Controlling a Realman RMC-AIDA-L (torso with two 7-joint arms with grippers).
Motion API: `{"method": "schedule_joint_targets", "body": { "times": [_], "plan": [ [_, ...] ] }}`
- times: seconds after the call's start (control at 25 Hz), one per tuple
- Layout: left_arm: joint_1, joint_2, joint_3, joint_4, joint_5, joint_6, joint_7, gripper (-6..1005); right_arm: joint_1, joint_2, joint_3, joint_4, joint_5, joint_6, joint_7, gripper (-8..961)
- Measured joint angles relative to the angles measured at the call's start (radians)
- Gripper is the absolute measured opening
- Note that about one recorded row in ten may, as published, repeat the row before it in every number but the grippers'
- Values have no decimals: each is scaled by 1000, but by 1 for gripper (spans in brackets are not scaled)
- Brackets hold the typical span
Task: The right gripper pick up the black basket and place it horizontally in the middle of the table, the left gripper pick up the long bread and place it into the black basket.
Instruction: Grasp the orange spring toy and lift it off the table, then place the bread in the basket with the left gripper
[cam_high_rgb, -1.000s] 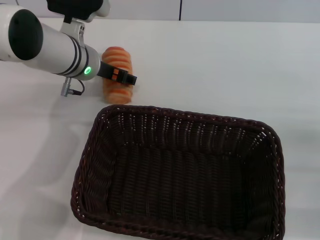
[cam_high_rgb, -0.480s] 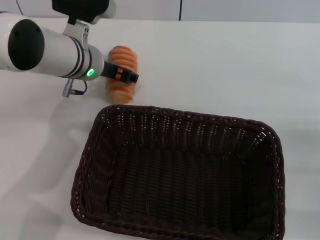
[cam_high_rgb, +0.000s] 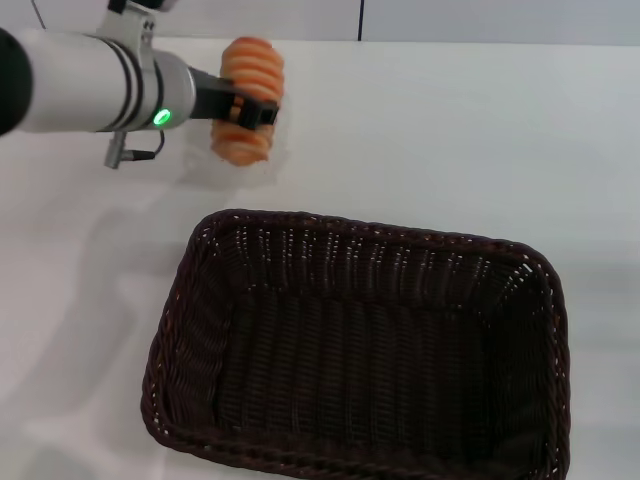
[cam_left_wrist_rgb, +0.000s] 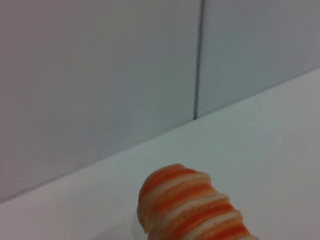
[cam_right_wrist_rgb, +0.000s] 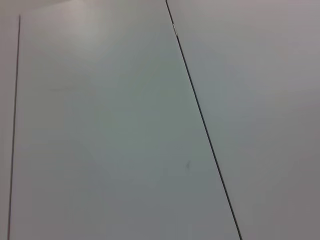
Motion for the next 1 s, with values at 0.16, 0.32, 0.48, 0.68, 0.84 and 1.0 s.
{"method": "schedule_joint_targets", "body": {
  "times": [0.16,0.32,0.48,0.68,0.84,1.0],
  "plan": [
    [111,2,-34,-259,-93,-134,131,615,-2,0,-1,1,0,-1,0,-1],
    [183,4,-80,-422,-236,-264,280,570,-2,0,-1,1,0,-2,0,-1],
    [213,4,-231,-504,-508,-503,504,520,4,0,0,5,0,-2,0,-1],
    [219,4,-373,-463,-719,-717,674,476,6,0,0,5,0,-2,0,-1],
    [239,2,-374,-441,-747,-795,731,452,-3,0,1,5,0,-15,0,-1],
    [240,2,-370,-418,-753,-851,780,434,-7,0,7,7,0,-26,0,-1]
  ]
}}
